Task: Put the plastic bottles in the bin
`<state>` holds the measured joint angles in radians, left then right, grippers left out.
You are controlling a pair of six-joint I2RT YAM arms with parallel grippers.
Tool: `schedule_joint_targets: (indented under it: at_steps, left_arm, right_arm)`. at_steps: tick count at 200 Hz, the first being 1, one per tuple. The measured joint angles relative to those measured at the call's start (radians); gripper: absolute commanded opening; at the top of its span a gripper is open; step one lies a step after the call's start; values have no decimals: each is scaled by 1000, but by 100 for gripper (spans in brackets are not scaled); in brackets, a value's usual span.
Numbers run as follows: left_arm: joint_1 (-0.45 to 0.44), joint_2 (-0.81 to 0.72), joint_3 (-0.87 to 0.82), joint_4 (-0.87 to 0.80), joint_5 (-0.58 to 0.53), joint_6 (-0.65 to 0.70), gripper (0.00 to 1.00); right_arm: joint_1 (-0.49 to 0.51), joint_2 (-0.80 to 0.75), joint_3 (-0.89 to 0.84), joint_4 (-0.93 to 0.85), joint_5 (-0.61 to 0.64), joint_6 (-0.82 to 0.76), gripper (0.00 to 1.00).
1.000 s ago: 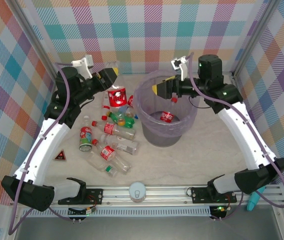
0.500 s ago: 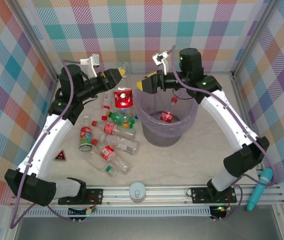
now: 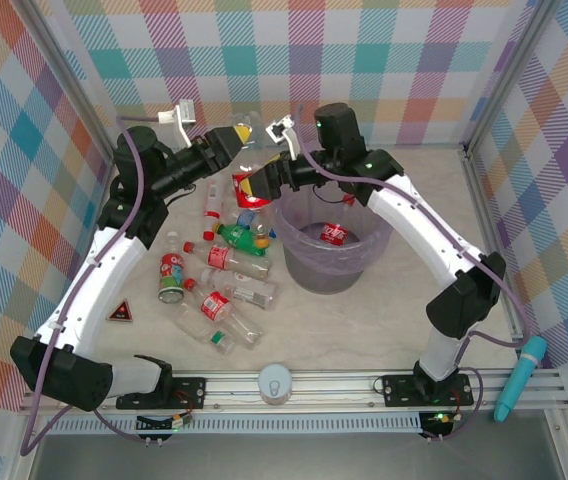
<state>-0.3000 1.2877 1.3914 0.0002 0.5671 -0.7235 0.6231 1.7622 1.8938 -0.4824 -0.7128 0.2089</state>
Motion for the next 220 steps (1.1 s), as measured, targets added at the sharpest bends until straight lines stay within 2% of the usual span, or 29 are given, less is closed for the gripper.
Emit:
schedule_joint_targets:
  at_steps: [24,47,65,97,114,140,171,220]
  left_arm:
    - [0,2,0,13,1,-9,54]
    - [0,15,0,30,2,-14,57]
    - [0,25,0,38,3,-18,67]
    - [1,23,-12,77,10,-35,93]
    - [13,6,-25,85,13,-49,100]
    - [64,-55,-50,67,2,-43,100]
    - [142,-170,-87,-46,-107,-30,100]
    - [153,-218,-215,-274,-276,47,100]
  right_arm:
    - [0,11,14,3,7,3,87]
    - [0,11,14,13,17,14,75]
    - [0,11,14,12,25,17,72]
    - [0,11,20,14,33,20,70]
    - [0,11,25,14,53,24,67]
    - [-8,10,33,11,87,24,67]
    - [-29,1,72,13,126,27,66]
    - [-75,-75,125,10,168,38,66]
